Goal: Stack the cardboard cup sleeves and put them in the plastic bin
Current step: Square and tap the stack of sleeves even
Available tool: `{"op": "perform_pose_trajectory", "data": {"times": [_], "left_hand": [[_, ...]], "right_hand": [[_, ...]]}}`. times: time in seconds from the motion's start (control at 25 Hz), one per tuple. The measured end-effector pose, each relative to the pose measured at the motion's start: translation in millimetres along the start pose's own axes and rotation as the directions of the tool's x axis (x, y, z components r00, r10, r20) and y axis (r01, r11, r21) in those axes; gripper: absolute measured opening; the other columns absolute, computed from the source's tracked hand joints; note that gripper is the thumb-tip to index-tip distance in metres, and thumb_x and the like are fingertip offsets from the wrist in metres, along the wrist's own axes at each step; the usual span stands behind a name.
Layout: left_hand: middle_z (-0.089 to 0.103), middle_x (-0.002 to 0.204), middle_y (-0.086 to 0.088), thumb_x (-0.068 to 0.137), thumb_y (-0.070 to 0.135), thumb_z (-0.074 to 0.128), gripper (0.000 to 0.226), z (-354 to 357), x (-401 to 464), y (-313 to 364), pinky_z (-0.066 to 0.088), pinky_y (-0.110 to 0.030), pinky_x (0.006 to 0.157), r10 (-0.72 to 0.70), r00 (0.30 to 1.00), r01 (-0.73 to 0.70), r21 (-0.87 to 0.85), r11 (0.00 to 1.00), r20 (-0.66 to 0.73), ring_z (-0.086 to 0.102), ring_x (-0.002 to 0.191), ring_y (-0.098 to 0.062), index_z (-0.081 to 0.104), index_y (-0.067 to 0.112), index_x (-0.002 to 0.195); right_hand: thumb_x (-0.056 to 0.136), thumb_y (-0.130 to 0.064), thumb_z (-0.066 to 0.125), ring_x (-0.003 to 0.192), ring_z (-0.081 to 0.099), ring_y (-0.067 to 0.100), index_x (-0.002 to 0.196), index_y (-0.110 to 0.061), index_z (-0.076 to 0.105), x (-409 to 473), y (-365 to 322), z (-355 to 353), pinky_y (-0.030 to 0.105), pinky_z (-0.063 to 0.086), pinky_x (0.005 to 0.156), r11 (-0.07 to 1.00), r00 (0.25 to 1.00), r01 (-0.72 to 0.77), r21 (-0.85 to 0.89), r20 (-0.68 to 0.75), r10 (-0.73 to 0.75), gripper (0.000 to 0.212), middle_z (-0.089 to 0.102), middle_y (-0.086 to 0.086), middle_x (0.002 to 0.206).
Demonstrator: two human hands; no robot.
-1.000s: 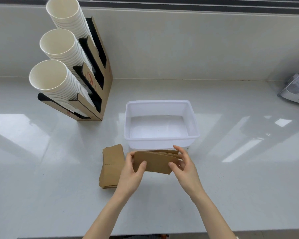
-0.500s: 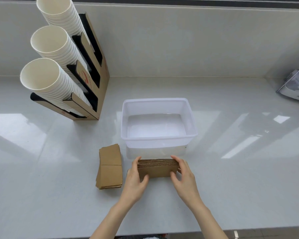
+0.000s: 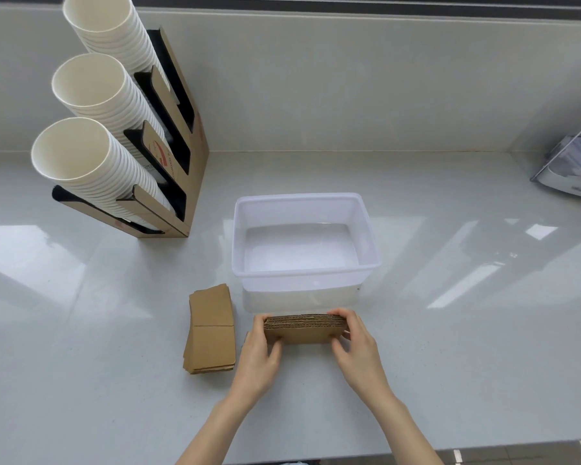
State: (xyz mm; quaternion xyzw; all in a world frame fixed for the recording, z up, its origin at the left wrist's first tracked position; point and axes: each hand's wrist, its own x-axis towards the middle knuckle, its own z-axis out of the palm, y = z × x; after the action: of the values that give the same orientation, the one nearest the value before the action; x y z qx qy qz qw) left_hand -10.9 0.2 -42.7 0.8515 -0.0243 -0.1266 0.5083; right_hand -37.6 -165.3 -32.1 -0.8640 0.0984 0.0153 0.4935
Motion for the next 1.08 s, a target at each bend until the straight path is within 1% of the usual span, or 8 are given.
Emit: {"op": "perform_pose_trajectory", "data": {"times": [0.12, 0.24, 0.44, 0.56, 0.68, 0.8, 0.96, 1.08], "left_hand": [[0.06, 0.098, -0.004, 0.084, 0.001, 0.046, 0.026, -2.8, 1.8, 1.3, 0.038, -0.007, 0.07, 0.001, 1.0, -0.001, 0.0, 1.0, 0.017, 0.055, 0.094, -0.024, 0.038, 0.022, 0.098], [0.06, 0.098, 0.001, 0.086, 0.007, 0.048, 0.024, -8.4, 1.5, 9.0, 0.04, -0.01, 0.07, 0.006, 1.0, -0.006, -0.036, 0.999, 0.003, 0.056, 0.092, -0.021, 0.04, 0.025, 0.098], [0.058, 0.096, 0.016, 0.085, 0.01, 0.052, 0.026, -28.0, 1.3, 37.9, 0.041, 0.0, 0.074, 0.049, 0.996, -0.062, -0.176, 0.982, -0.075, 0.054, 0.092, 0.001, 0.047, 0.035, 0.09], [0.059, 0.097, 0.015, 0.085, 0.011, 0.053, 0.027, -43.5, 3.4, 44.7, 0.044, -0.003, 0.074, 0.023, 0.993, -0.054, -0.276, 0.96, -0.115, 0.057, 0.095, -0.003, 0.047, 0.037, 0.089], [0.057, 0.098, 0.014, 0.086, 0.013, 0.054, 0.024, -61.7, 3.8, 42.1, 0.047, -0.008, 0.07, -0.019, 0.98, -0.047, -0.32, 0.946, -0.2, 0.057, 0.092, -0.004, 0.047, 0.034, 0.095], [0.056, 0.096, 0.005, 0.086, 0.014, 0.054, 0.024, -84.3, 6.0, 34.9, 0.045, -0.018, 0.069, -0.114, 0.96, 0.02, -0.345, 0.938, -0.255, 0.055, 0.09, -0.015, 0.045, 0.022, 0.107], [0.057, 0.098, 0.0, 0.086, 0.016, 0.054, 0.024, -114.0, 10.5, 23.0, 0.043, -0.02, 0.07, -0.169, 0.967, 0.11, -0.284, 0.952, -0.191, 0.053, 0.088, -0.016, 0.049, 0.017, 0.11], [0.056, 0.103, 0.0, 0.086, 0.017, 0.053, 0.026, -122.3, 15.6, 16.3, 0.043, -0.023, 0.072, -0.169, 0.967, 0.139, -0.164, 0.977, -0.19, 0.052, 0.089, -0.013, 0.051, 0.02, 0.112]], "right_hand": [[0.084, -0.001, 0.051, 0.096, 0.056, 0.019, 0.097, -0.042, 0.041, 0.4, -2.8, 0.5, 0.024, 0.045, 0.088, 1.0, 1.0, -0.002, 0.002, 0.007, 0.002, 0.045, 0.058, 0.001, 0.108], [0.085, -0.005, 0.053, 0.097, 0.054, 0.014, 0.102, -0.028, 0.046, 2.4, -7.6, -1.7, 0.008, 0.04, 0.083, 0.999, 1.0, -0.022, 0.029, -0.007, 0.022, 0.03, 0.058, 0.003, 0.109], [0.083, -0.01, 0.058, 0.098, 0.056, 0.015, 0.096, -0.026, 0.048, 5.5, -26.1, -9.0, 0.01, 0.042, 0.072, 0.987, 0.996, -0.085, 0.139, -0.014, 0.088, 0.023, 0.061, 0.0, 0.104], [0.082, -0.01, 0.059, 0.089, 0.06, 0.012, 0.089, -0.034, 0.048, 6.9, -45.6, -7.6, 0.005, 0.045, 0.066, 0.975, 0.996, -0.076, 0.209, 0.06, 0.065, 0.027, 0.062, -0.007, 0.096], [0.083, -0.012, 0.058, 0.074, 0.059, 0.009, 0.1, -0.033, 0.05, 8.4, -66.0, 3.9, 0.006, 0.046, 0.06, 0.971, 0.977, -0.078, 0.226, 0.213, 0.029, 0.028, 0.06, -0.01, 0.093], [0.087, -0.024, 0.055, 0.074, 0.056, 0.006, 0.106, -0.025, 0.05, 14.5, -82.8, 22.1, 0.01, 0.046, 0.063, 0.984, 0.942, -0.07, 0.165, 0.336, 0.011, 0.02, 0.058, -0.009, 0.089], [0.088, -0.031, 0.053, 0.074, 0.053, 0.01, 0.095, -0.017, 0.05, 25.5, -100.0, 46.3, 0.018, 0.043, 0.064, 0.984, 0.915, -0.133, 0.117, 0.395, 0.077, 0.015, 0.053, -0.008, 0.084], [0.086, -0.031, 0.053, 0.073, 0.054, 0.011, 0.094, -0.017, 0.048, 28.4, -105.3, 62.1, 0.026, 0.049, 0.069, 0.989, 0.876, -0.144, 0.027, 0.469, 0.114, 0.017, 0.054, -0.006, 0.082]]}}
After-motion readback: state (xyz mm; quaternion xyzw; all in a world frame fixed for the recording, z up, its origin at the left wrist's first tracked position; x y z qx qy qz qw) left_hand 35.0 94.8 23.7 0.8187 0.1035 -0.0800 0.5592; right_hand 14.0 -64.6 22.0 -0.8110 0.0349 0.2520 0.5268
